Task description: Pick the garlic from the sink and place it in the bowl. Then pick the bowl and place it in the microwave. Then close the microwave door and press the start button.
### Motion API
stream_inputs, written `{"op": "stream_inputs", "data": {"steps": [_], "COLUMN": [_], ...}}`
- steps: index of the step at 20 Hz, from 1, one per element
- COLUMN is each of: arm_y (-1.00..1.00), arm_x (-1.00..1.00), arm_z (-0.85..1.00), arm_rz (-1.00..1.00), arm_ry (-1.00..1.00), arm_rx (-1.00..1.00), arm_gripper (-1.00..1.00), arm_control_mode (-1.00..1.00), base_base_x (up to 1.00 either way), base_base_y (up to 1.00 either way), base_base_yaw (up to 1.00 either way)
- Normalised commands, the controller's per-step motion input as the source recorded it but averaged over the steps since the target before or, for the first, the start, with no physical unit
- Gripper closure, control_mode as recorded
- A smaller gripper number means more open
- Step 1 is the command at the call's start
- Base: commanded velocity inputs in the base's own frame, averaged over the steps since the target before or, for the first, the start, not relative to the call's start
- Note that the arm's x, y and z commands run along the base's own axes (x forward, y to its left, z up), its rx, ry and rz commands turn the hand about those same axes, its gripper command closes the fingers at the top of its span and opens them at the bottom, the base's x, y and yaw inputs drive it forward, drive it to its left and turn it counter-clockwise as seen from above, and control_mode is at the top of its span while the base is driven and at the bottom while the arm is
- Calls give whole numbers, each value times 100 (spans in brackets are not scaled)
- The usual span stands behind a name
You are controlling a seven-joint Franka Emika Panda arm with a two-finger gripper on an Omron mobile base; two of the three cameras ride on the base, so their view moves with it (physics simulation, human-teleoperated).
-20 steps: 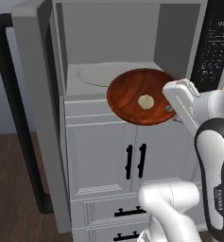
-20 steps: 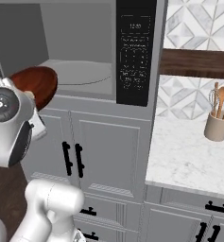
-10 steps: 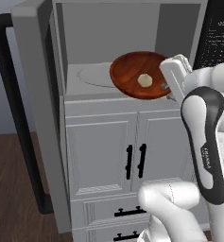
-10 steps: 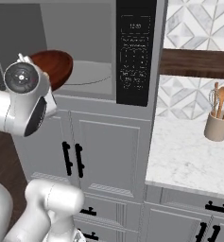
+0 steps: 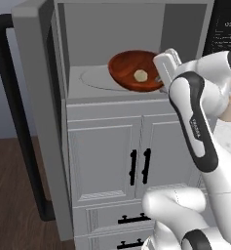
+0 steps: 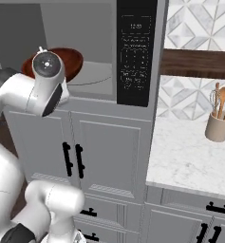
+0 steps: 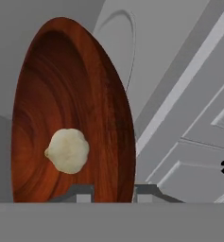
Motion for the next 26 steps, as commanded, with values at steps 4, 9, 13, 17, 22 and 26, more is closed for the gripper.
{"op": "stream_inputs", "data": {"steps": [4, 9, 13, 17, 22, 26], "arm_y": [0, 2, 8, 16, 14, 4], "arm_x": [73, 51, 35, 38, 45, 43], "arm_z": [-2, -15, -28, -23, -9, -1], "arm_rz": [0, 0, 0, 0, 0, 0], "arm_ry": [5, 2, 0, 0, 0, 0], "arm_rx": [0, 0, 0, 0, 0, 0], "arm_gripper": [100, 100, 100, 100, 100, 100], "arm_control_mode": [-100, -100, -100, -100, -100, -100], "base_base_x": [0, 0, 0, 0, 0, 0], "base_base_y": [0, 0, 0, 0, 0, 0], "base_base_yaw": [0, 0, 0, 0, 0, 0]}}
